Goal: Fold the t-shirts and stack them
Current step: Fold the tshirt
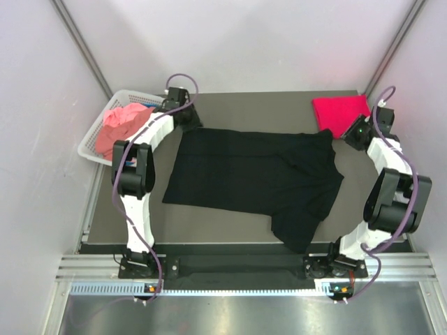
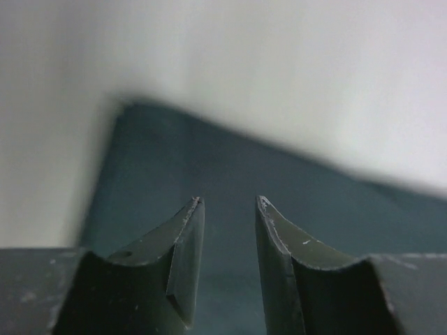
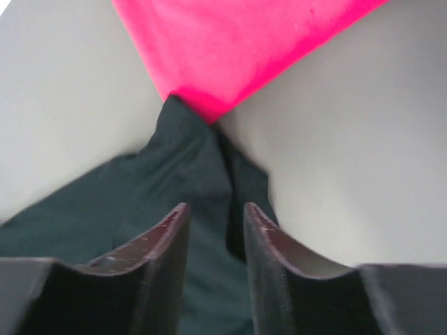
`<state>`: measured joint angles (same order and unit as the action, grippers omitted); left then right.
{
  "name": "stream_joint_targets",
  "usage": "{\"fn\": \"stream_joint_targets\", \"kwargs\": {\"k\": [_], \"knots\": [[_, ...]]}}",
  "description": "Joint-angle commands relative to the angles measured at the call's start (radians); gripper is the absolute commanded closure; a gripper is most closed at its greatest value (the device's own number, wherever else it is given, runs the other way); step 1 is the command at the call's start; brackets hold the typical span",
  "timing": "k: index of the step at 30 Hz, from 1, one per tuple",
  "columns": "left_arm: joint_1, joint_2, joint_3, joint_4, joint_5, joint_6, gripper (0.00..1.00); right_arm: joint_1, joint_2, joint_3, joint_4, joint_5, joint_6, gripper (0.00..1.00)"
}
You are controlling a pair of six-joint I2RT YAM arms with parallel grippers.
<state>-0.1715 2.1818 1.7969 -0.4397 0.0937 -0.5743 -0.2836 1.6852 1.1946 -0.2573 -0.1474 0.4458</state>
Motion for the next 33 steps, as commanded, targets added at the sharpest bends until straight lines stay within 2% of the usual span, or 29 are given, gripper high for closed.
{"fn": "stream_joint_targets", "kwargs": {"k": [1, 4, 6, 8, 14, 18, 28, 33], "knots": [[-0.147, -0.171, -0.111, 0.110, 0.170, 0.004, 0.60, 0.009, -0.107, -0.084, -0.102, 0.011, -0.032, 0.64], [-0.230, -0.221, -0.241, 0.274, 0.308, -0.079, 0.61, 0.024, -0.145, -0.162, -0.077, -0.047, -0.041, 0.72], [-0.270, -0.225, -0.301, 0.385, 0.356, -0.149, 0.60, 0.082, -0.173, -0.187, -0.063, -0.058, -0.082, 0.71], [-0.328, -0.214, -0.320, 0.430, 0.400, -0.188, 0.60, 0.124, -0.189, -0.193, -0.089, -0.008, -0.096, 0.69], [-0.474, -0.102, -0.329, 0.648, 0.350, -0.236, 0.60, 0.167, -0.264, -0.231, -0.062, -0.026, -0.042, 0.68], [-0.517, -0.031, -0.352, 0.820, 0.319, -0.366, 0.61, 0.178, -0.347, -0.236, -0.074, -0.027, -0.032, 0.69], [-0.600, 0.087, -0.307, 0.823, 0.152, -0.490, 0.68, 0.176, -0.489, -0.256, -0.080, -0.035, -0.032, 0.68], [-0.605, 0.147, -0.246, 0.808, 0.150, -0.504, 0.67, 0.176, -0.524, -0.279, -0.060, -0.034, -0.030, 0.69]]}}
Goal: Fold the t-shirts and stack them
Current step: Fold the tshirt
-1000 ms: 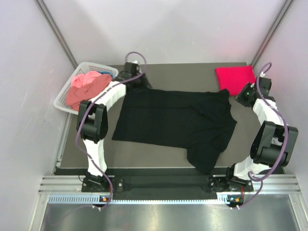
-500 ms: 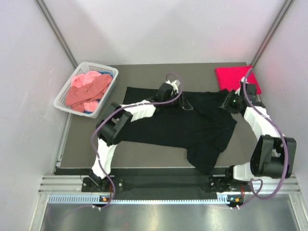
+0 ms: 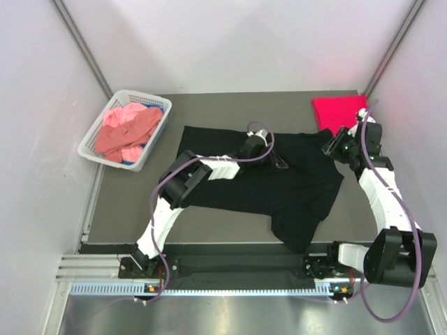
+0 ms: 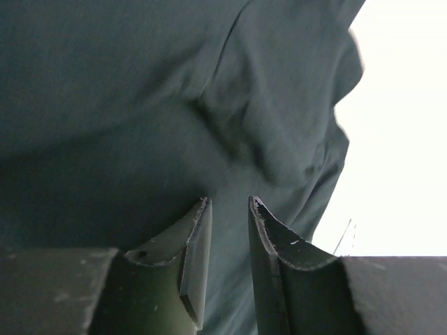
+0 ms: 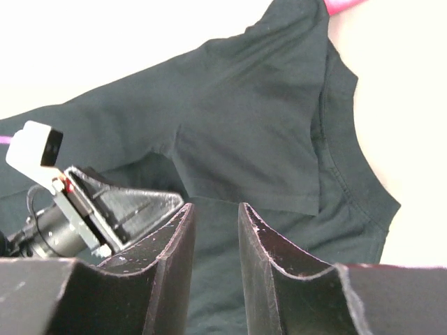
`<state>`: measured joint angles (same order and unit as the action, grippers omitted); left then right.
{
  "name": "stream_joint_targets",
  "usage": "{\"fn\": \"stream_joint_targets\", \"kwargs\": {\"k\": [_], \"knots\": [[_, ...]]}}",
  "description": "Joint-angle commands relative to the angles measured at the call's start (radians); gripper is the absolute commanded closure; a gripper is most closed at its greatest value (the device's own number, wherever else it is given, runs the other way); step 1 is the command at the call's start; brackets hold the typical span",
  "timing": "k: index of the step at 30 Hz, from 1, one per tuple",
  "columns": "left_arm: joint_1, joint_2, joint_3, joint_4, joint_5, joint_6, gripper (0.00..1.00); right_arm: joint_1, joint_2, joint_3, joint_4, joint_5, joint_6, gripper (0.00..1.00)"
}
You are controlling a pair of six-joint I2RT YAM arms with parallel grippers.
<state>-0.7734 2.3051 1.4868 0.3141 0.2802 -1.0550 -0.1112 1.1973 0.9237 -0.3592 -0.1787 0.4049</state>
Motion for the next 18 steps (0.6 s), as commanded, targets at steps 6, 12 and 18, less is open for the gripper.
{"fn": "stream_joint_targets", "kwargs": {"k": [6, 12, 18], "knots": [[-0.009, 0.060, 0.130, 0.008, -0.055, -0.007, 0.66, 0.004, -0.033, -0.013, 0.052, -0.007, 0.011, 0.69], [-0.007, 0.091, 0.168, -0.009, -0.055, -0.007, 0.65, 0.004, -0.027, -0.011, 0.055, -0.010, 0.015, 0.69], [-0.009, 0.116, 0.233, -0.046, -0.058, 0.009, 0.65, 0.004, -0.030, -0.016, 0.063, -0.002, 0.011, 0.69]]}}
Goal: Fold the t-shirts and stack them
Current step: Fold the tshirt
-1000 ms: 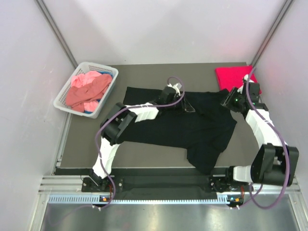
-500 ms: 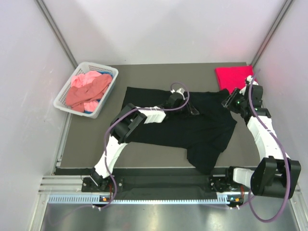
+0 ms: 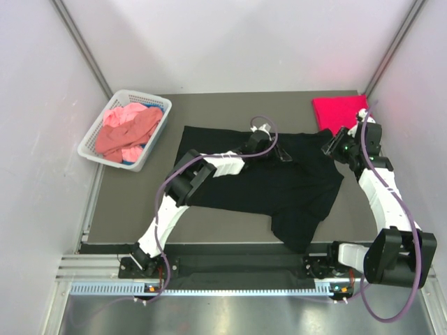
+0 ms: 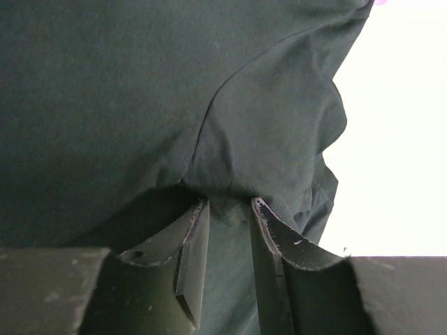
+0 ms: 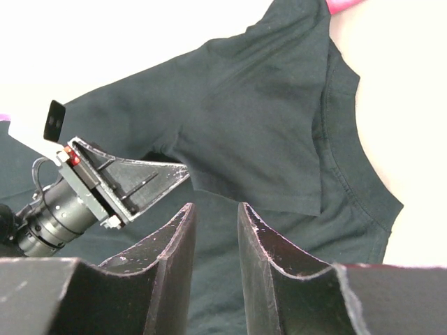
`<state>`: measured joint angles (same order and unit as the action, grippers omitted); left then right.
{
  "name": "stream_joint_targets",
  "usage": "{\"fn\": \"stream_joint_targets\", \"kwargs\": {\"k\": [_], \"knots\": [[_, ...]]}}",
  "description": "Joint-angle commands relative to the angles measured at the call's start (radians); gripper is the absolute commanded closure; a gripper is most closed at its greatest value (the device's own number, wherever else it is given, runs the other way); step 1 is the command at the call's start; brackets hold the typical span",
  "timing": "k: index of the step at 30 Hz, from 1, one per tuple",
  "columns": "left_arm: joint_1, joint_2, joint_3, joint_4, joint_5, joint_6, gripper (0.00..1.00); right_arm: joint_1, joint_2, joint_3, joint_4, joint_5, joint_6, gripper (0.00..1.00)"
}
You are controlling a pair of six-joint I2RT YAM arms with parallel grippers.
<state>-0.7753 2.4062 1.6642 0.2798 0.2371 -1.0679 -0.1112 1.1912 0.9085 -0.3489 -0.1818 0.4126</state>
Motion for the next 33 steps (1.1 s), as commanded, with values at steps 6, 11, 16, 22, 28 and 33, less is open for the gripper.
{"fn": "stream_joint_targets", "kwargs": {"k": [6, 11, 16, 22, 28, 33], "knots": [[-0.005, 0.037, 0.085, -0.025, -0.015, 0.022, 0.65, 0.004, -0.027, 0.003, 0.051, 0.008, 0.002, 0.69], [-0.005, 0.036, 0.088, -0.033, -0.012, 0.025, 0.72, 0.004, -0.028, 0.001, 0.054, 0.015, 0.005, 0.69], [-0.004, 0.013, 0.135, -0.126, 0.007, 0.029, 1.00, 0.002, -0.025, 0.009, 0.041, 0.034, 0.003, 0.70], [0.001, -0.071, 0.146, -0.306, 0.008, 0.072, 1.00, -0.011, -0.004, 0.041, -0.033, 0.107, -0.011, 0.70], [0.022, -0.134, 0.074, -0.361, 0.027, 0.082, 1.00, -0.028, 0.073, 0.017, -0.038, 0.111, -0.014, 0.70], [0.042, -0.170, 0.000, -0.303, 0.056, 0.068, 1.00, -0.064, 0.186, -0.010, -0.022, 0.102, 0.006, 0.72]]}}
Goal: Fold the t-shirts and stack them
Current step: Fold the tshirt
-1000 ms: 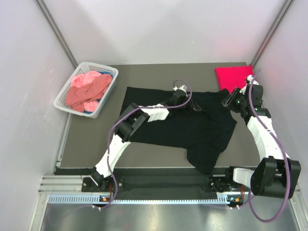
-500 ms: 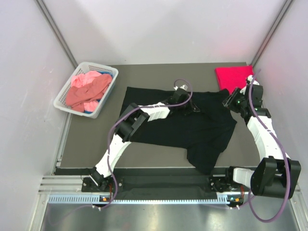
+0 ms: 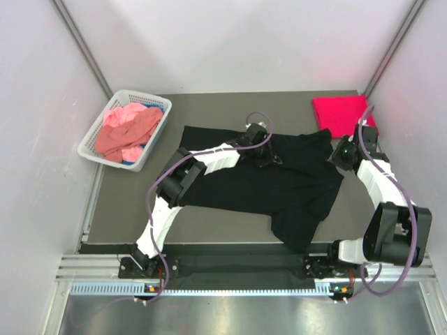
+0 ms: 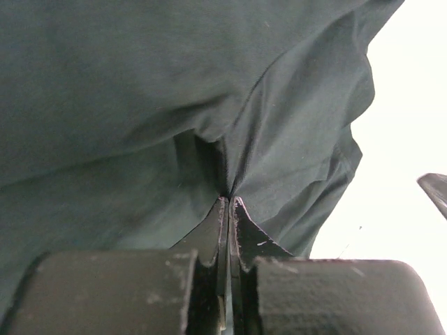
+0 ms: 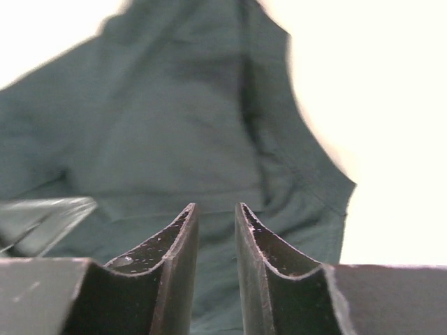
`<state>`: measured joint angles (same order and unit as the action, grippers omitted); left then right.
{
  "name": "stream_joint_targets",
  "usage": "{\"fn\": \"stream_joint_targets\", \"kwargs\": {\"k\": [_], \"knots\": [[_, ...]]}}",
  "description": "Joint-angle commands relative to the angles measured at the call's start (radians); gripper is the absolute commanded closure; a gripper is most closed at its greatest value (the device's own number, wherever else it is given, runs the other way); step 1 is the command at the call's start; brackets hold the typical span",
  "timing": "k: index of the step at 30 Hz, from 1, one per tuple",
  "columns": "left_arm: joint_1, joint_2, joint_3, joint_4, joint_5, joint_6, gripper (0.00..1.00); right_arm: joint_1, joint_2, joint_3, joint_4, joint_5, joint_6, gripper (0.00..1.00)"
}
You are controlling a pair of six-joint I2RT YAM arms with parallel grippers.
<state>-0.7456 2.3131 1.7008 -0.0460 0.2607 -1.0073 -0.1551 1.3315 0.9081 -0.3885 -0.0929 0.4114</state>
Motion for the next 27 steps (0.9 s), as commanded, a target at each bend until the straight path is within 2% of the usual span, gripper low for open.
{"fn": "stream_joint_targets", "kwargs": {"k": [1, 5, 18, 27], "knots": [[0.014, -0.078, -0.038, 0.032, 0.044, 0.006, 1.00, -0.024, 0.061, -0.018, 0.025, 0.016, 0.020, 0.74], [0.022, -0.069, -0.029, 0.028, 0.075, 0.009, 1.00, -0.024, 0.127, -0.047, 0.077, 0.016, 0.050, 0.78], [0.037, -0.014, -0.015, 0.034, 0.133, 0.009, 1.00, -0.024, 0.256, -0.135, 0.263, -0.001, 0.086, 0.77], [0.045, 0.014, 0.005, 0.031, 0.140, 0.004, 1.00, -0.024, 0.219, -0.140, 0.255, -0.025, 0.102, 0.77]]}}
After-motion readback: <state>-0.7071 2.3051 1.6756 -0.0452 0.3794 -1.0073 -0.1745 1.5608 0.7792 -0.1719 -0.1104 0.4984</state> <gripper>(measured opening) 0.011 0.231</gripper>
